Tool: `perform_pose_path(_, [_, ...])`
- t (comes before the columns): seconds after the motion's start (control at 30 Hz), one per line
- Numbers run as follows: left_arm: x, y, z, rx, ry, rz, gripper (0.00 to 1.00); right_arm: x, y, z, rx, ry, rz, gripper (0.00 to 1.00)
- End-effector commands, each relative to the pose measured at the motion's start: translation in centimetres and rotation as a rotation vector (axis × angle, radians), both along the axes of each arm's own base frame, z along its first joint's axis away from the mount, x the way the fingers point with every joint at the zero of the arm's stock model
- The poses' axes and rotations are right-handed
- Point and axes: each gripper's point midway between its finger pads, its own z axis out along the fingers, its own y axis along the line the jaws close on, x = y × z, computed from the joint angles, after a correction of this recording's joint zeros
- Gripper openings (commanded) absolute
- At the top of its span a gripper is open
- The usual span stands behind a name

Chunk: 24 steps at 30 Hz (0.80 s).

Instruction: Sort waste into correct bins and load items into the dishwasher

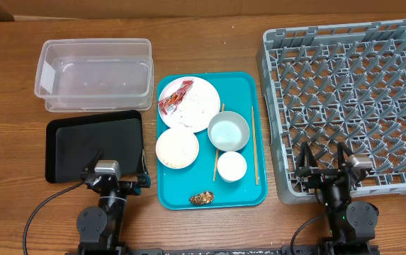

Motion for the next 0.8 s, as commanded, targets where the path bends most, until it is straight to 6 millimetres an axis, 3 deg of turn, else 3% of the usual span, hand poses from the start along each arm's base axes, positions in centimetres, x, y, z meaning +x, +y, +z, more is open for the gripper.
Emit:
perform_pose_path(0.0, [0.0, 0.0, -0.2, 0.012, 0.006, 0.004, 1.00, 0.0, -0.1, -0.1, 0.000, -0.007, -0.004, 1.00])
perform_pose_path(0.47, [0.0, 0.0, -0.2, 0.009, 0.005, 0.001, 1.00, 0.0, 0.0, -0.1, 0.001, -0.007, 0.002, 1.00])
perform_pose_path(0.6, [0.0, -0.2, -0.2, -0.074, 0.012, -0.002, 1.00, 0.0, 0.1, -0.1, 0.001, -0.006, 0.005, 1.00])
perform_pose_path(0.77, [-0.1, -0.9, -0.1, -0.108, 0.021, -0.042, 1.00, -0.2, 1.4, 0.1, 0.006, -0.009, 0.085, 1.00])
